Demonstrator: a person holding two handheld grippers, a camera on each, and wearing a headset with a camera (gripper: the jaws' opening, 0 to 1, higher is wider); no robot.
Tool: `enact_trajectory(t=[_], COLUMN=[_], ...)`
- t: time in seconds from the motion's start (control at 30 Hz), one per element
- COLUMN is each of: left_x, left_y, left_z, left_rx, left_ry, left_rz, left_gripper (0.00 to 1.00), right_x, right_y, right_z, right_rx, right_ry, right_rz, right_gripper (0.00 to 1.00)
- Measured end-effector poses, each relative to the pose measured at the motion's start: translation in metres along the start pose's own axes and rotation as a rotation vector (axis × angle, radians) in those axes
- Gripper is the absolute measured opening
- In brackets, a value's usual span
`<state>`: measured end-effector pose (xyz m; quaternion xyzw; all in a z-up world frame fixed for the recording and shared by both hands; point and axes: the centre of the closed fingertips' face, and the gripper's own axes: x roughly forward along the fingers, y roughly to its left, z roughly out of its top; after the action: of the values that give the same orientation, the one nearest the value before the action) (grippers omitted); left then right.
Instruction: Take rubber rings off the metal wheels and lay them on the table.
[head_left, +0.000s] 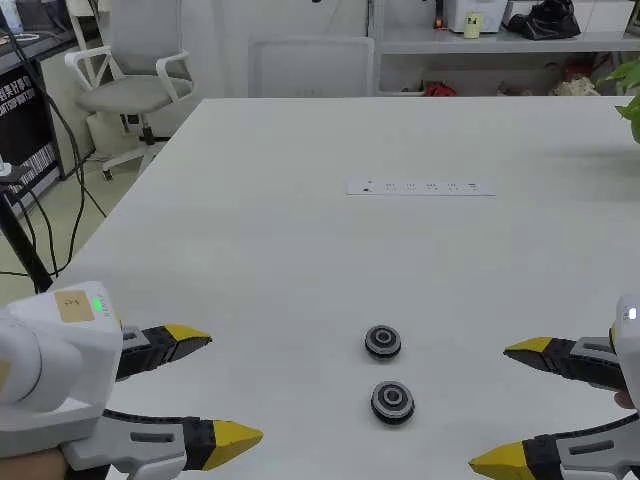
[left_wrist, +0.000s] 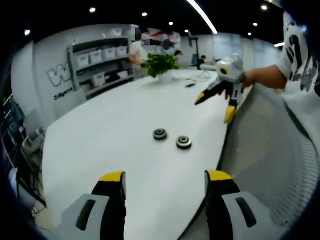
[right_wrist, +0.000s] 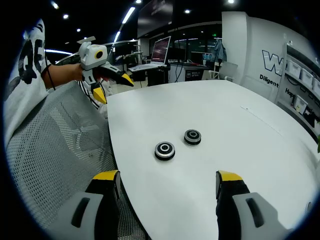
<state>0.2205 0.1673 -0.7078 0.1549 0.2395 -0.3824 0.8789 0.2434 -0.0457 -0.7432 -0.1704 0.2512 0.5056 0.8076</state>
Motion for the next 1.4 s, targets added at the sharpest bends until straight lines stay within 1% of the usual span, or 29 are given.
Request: enact_trajectory(t=[0.17, 0.37, 0.6, 0.83, 1.2, 1.4], left_x=[0.001, 0.001, 0.002, 0.004, 0.007, 0.010], left_y=[-0.001, 0.001, 0.003, 0.003, 0.005, 0.005], left_z=[-0.001, 0.000, 0.000, -0.001, 0.002, 0.005], left_rx=[0.001, 0.003, -0.001, 0.000, -0.001, 0.010], left_ry=[0.003, 0.003, 0.002, 0.004, -0.003, -0.007], left_rz=[-0.003, -0.001, 0.001, -0.004, -0.010, -0.018], left_gripper=[0.65, 0.65, 0.65, 0.64, 0.64, 0.64], right_x=[0.000, 0.001, 0.002, 0.002, 0.003, 0.002], right_y=[0.000, -0.002, -0.003, -0.004, -0.007, -0.009], right_z=[-0.002, -0.003, -0.003, -0.004, -0.002, -0.003], right_rx=[-0.005, -0.010, -0.009, -0.008, -0.003, -0.002], right_ry=[0.008, 0.014, 0.013, 0.014, -0.007, -0.015], right_rz=[0.002, 0.000, 0.003, 0.006, 0.005, 0.004], right_gripper=[0.75, 0.75, 0.75, 0.75, 0.75, 0.75])
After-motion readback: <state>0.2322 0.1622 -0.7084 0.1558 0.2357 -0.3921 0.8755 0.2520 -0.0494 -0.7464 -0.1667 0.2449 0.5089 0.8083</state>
